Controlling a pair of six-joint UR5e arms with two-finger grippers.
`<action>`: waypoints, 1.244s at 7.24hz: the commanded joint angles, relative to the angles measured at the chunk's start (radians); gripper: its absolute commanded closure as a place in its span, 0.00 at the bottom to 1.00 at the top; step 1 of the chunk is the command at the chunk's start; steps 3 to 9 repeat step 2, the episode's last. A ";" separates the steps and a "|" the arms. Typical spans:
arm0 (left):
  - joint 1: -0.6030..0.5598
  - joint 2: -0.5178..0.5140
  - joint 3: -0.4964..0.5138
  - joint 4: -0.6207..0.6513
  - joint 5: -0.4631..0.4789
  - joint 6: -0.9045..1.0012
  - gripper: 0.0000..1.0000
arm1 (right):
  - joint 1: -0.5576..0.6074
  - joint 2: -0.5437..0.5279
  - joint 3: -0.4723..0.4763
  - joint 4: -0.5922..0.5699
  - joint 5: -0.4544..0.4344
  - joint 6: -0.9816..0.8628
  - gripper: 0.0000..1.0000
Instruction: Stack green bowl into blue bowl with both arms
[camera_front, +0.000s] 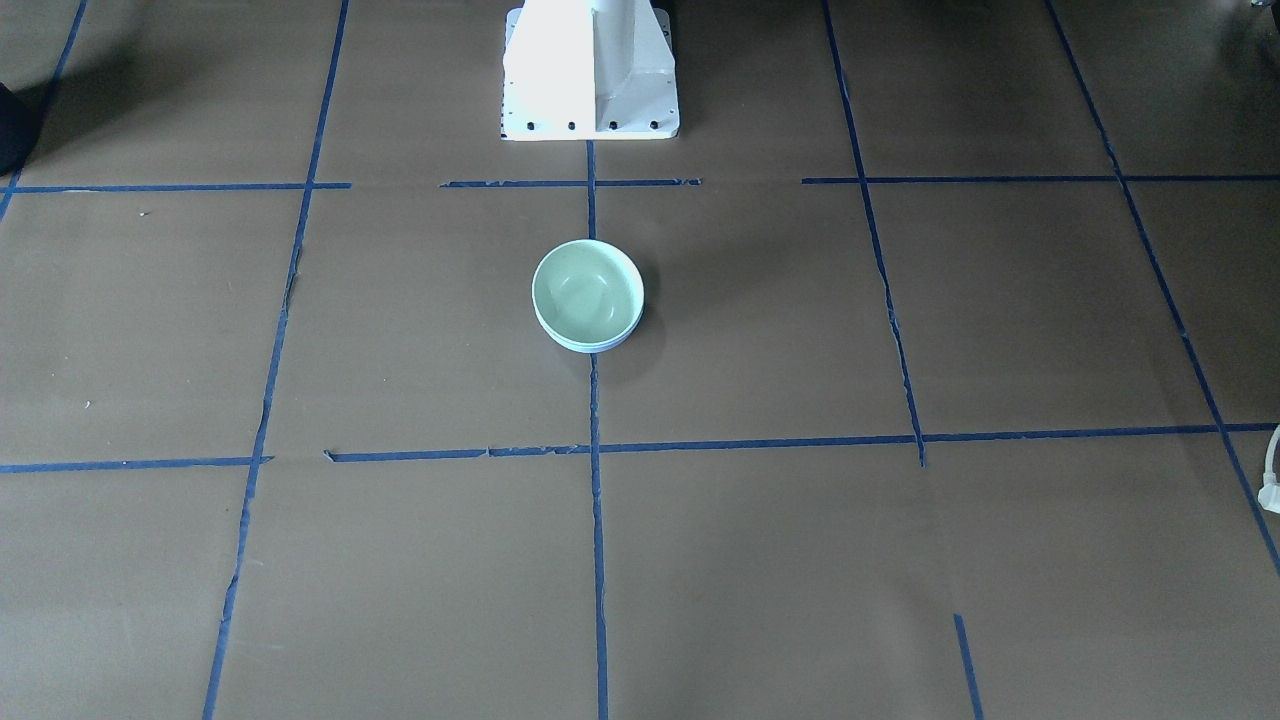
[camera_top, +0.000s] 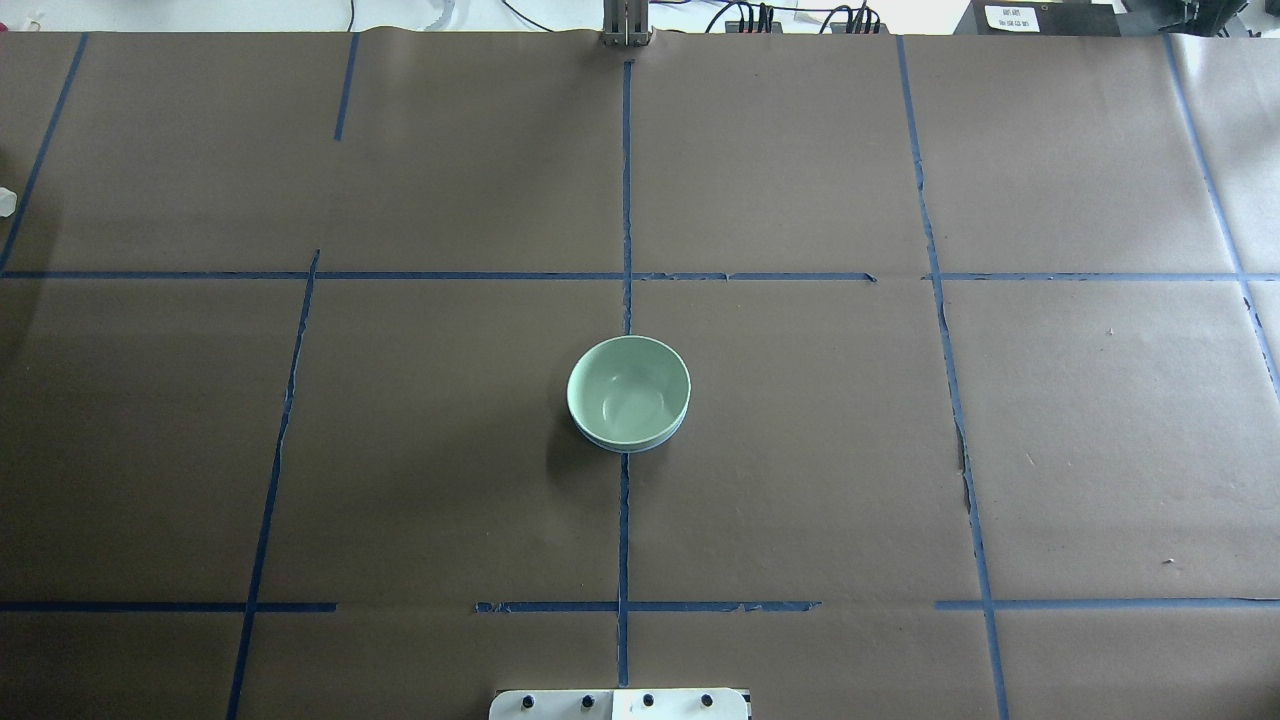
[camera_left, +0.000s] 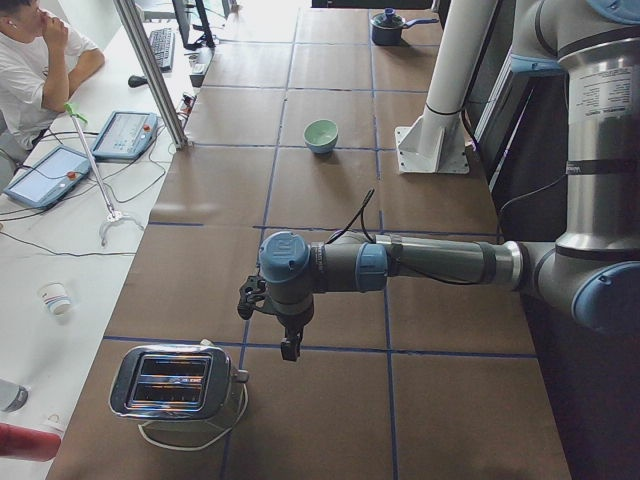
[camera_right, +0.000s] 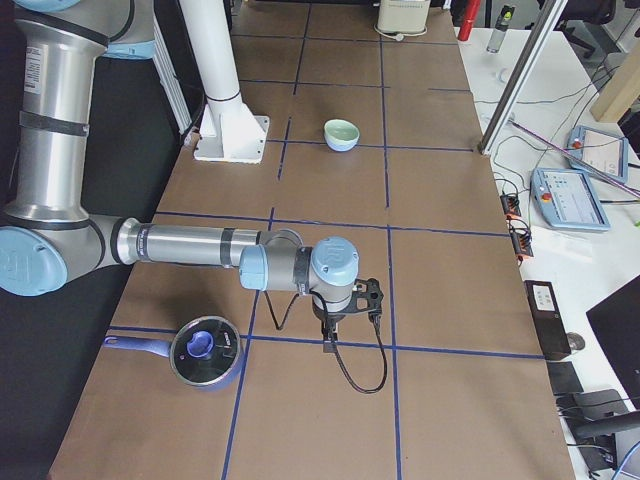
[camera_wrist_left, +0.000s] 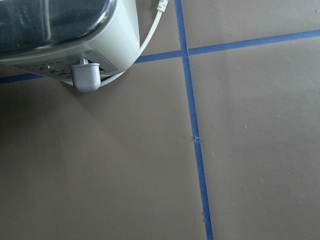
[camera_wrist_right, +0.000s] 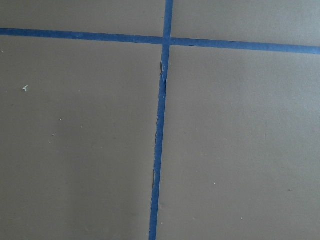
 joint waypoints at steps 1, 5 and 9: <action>0.000 0.000 0.000 0.001 0.000 0.000 0.00 | -0.001 0.000 0.000 0.000 0.002 0.000 0.00; 0.000 0.000 0.000 -0.001 0.000 0.000 0.00 | -0.001 0.000 0.000 0.000 0.002 0.000 0.00; 0.000 0.000 0.000 -0.001 0.000 0.000 0.00 | -0.001 0.000 0.000 0.000 0.002 0.000 0.00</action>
